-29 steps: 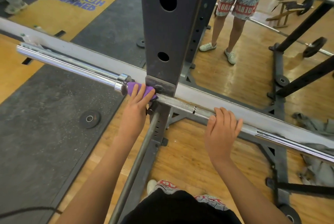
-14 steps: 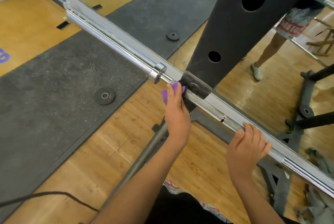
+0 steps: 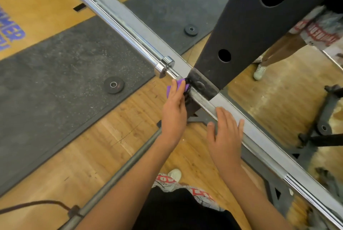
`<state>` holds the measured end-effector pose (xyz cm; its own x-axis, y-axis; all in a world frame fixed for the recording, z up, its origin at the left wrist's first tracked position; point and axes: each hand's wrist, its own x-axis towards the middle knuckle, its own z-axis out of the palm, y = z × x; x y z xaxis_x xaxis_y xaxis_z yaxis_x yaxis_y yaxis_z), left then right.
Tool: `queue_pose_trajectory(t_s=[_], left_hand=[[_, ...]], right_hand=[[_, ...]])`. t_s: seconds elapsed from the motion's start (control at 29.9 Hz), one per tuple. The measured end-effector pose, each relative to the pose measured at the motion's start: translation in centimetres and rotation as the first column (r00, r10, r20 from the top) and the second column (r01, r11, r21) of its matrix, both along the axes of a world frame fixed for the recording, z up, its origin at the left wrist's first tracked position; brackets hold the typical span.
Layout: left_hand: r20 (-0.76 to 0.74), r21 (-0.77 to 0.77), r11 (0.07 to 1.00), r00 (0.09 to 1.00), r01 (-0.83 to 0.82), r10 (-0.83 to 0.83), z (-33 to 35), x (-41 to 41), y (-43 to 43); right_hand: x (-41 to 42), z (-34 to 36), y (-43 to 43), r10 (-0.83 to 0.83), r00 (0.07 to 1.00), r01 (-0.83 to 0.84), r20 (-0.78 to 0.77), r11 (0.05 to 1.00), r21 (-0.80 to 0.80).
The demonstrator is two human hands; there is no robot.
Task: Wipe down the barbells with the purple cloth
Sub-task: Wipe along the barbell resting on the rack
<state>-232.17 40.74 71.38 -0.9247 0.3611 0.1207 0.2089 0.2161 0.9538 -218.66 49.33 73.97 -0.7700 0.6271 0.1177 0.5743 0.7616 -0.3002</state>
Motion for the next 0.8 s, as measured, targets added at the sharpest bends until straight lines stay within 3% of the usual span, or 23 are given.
queue_pose_trajectory(t_s=[0.23,0.33,0.43,0.57,0.67,0.8], left_hand=[[-0.058,-0.104,0.994,0.998,-0.041,0.035,0.1,-0.3,0.1],[-0.075,-0.145,0.989,0.997,0.012,-0.024,-0.2,-0.2,-0.4],[-0.119,-0.157,0.986,0.99,0.058,-0.077,-0.3,-0.8,-0.8],[-0.15,-0.155,0.987,0.989,-0.03,0.006,1.7,-1.8,-2.9],[-0.199,-0.139,0.989,0.98,-0.053,0.024,3.1,-3.4,-4.6],[-0.335,-0.234,0.972,0.938,0.005,-0.085,3.4,-6.9,-6.4]], right_hand=[[-2.5,-0.1,1.1,0.067,0.984,-0.081,0.166,0.993,0.083],[-2.1,-0.4,0.9,0.077,0.974,-0.101,0.212,0.989,0.107],[-2.0,-0.3,1.0,0.093,0.968,-0.117,0.232,0.989,0.088],[-2.5,0.8,1.2,0.147,0.95,-0.144,0.276,0.989,-0.03],[-3.0,3.0,0.0,0.185,0.957,-0.162,0.222,0.98,-0.118],[-4.9,6.0,-3.1,0.184,0.982,-0.172,0.036,0.964,-0.204]])
